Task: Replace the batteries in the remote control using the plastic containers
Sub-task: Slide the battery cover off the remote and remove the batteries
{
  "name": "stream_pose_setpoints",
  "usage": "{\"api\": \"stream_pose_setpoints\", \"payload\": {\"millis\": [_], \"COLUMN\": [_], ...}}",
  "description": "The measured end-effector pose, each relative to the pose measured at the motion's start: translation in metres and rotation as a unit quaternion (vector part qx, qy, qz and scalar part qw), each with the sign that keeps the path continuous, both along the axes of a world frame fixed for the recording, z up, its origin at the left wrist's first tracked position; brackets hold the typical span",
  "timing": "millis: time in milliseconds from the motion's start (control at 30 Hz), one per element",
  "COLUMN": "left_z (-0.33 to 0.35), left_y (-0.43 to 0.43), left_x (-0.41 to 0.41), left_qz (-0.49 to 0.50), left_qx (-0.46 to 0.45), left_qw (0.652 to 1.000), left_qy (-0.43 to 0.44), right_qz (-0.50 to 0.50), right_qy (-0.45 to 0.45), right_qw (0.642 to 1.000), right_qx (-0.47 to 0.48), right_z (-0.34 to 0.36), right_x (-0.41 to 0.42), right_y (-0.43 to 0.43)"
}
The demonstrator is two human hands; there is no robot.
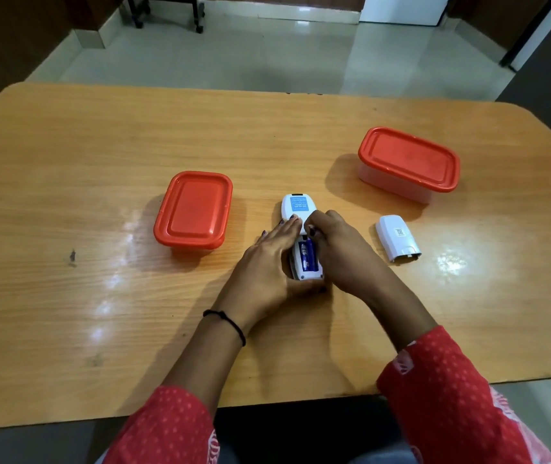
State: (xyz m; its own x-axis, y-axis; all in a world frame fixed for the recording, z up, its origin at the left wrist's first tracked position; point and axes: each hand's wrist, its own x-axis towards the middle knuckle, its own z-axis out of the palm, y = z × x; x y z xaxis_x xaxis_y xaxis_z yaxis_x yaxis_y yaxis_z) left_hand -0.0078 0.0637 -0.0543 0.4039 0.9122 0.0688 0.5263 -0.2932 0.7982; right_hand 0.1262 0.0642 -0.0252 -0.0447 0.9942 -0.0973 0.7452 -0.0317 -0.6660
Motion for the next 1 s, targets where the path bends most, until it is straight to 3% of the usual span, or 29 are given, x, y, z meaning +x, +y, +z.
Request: {"api": "stream_pose_setpoints", "payload": {"millis": [300,467,567,733,867,1000], "left_z": [0.001,0.000,0.000,0.005,0.005,0.002], "left_y": [-0.002,-0.003,-0.003,-0.007,-0.009,-0.006], "left_x": [-0.001,0.000,0.000,-0.002,-0.002,-0.006], "left_qz": [0.000,0.008,0.010,0.013,0.003,-0.001], "left_qx": [-0.005,0.009,0.008,-0.010,-0.002,-0.018], "left_qw": [1.000,1.000,1.000,1.000,1.000,1.000], "left_qy": [0.000,0.013,0.017,0.015,0.015,0.001], "right_qz": [-0.026,-0.152,-0.212,-0.187,-0.176,-0.127], "right_qy": [0.119,0.181,0.079,-0.090,-0.129,-0.098], "right_qw": [0.992,0.954,0.959,0.976,0.974,0.969], "right_qx": [0.040,0.187,0.173,0.060,0.070,0.187], "right_z": [-0.001,0.009,0.017,-0.010,-0.011,-0.003], "right_x": [0.005,0.031,0.056,0.050,0.048,0.028], "right_y": [-0.027,-0.034,-0.043,-0.048,-0.045,-0.035]}}
